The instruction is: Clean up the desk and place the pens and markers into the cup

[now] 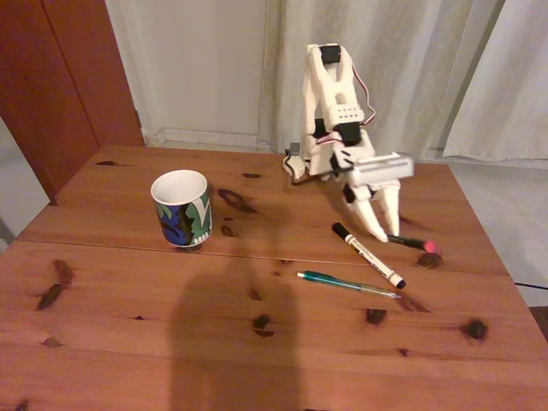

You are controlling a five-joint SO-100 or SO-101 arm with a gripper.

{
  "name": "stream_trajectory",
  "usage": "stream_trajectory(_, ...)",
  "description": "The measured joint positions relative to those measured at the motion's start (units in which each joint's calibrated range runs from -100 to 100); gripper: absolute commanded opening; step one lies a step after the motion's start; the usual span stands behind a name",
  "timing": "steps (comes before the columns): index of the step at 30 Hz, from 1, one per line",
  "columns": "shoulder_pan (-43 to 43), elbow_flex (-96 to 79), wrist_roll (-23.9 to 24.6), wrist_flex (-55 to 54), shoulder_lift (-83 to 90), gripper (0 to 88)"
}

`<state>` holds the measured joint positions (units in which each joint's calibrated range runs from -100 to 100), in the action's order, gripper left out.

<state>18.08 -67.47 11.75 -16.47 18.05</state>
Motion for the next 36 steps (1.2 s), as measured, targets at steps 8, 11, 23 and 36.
stream_trajectory(8, -10.8, 0.0, 0.0, -16.1, 0.0, 0.8)
stream_trajectory(11, -15.1, 0.0, 0.0, -19.2, 0.0, 0.8)
stream_trajectory(23, -32.3, 0.0, 0.0, -20.5, 1.8, 0.8)
stream_trajectory(36, -45.0, -0.3, 0.0, -28.0, 2.6, 0.8)
